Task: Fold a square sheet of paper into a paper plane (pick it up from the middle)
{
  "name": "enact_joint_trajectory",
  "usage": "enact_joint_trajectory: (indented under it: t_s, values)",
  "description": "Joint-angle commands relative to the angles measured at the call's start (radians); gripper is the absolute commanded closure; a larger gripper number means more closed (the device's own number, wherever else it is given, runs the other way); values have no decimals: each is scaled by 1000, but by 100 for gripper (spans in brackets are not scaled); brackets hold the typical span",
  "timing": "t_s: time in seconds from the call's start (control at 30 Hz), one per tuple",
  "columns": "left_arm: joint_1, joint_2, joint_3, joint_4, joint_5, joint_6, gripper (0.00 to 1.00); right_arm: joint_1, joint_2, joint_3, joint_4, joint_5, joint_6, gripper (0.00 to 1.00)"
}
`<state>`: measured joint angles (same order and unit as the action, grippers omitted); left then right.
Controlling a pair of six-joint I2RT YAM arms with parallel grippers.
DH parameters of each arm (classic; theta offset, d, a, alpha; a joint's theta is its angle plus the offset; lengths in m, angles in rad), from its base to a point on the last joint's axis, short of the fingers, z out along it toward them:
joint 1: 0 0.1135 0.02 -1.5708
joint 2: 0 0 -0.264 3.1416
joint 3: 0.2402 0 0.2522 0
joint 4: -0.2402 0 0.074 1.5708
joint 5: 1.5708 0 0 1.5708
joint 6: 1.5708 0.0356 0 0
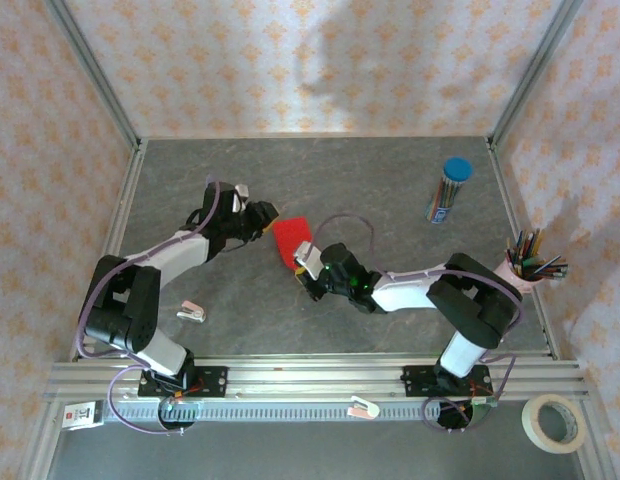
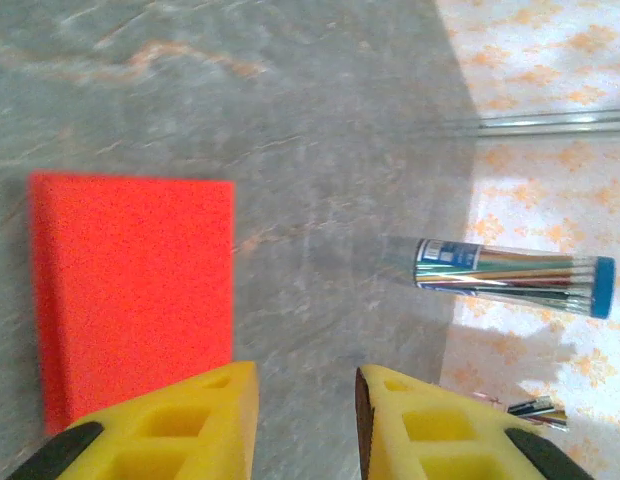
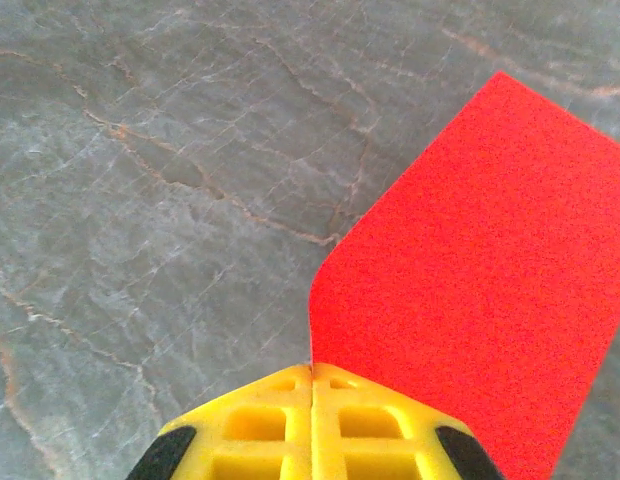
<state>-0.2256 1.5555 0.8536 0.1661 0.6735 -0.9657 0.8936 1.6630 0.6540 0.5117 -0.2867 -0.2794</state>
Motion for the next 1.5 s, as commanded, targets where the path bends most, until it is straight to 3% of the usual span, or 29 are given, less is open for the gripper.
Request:
enact_joint_trajectory:
  t_s: [0.0,0.6,0.87,1.47]
  values:
    - [-24,47,50,-83,9,113,70,-4,-28,-22,51,-67,102,99]
    - [-121,406,302,-301,-80,308,94,-51,4,4,27,-136,253,100]
    - [-122,463,330,-392,-117,374,97,-77,7,29,2,-132,314,100]
    - [-127,489,338,-432,-100,458,99,-117,90,112,-124,25,393,100]
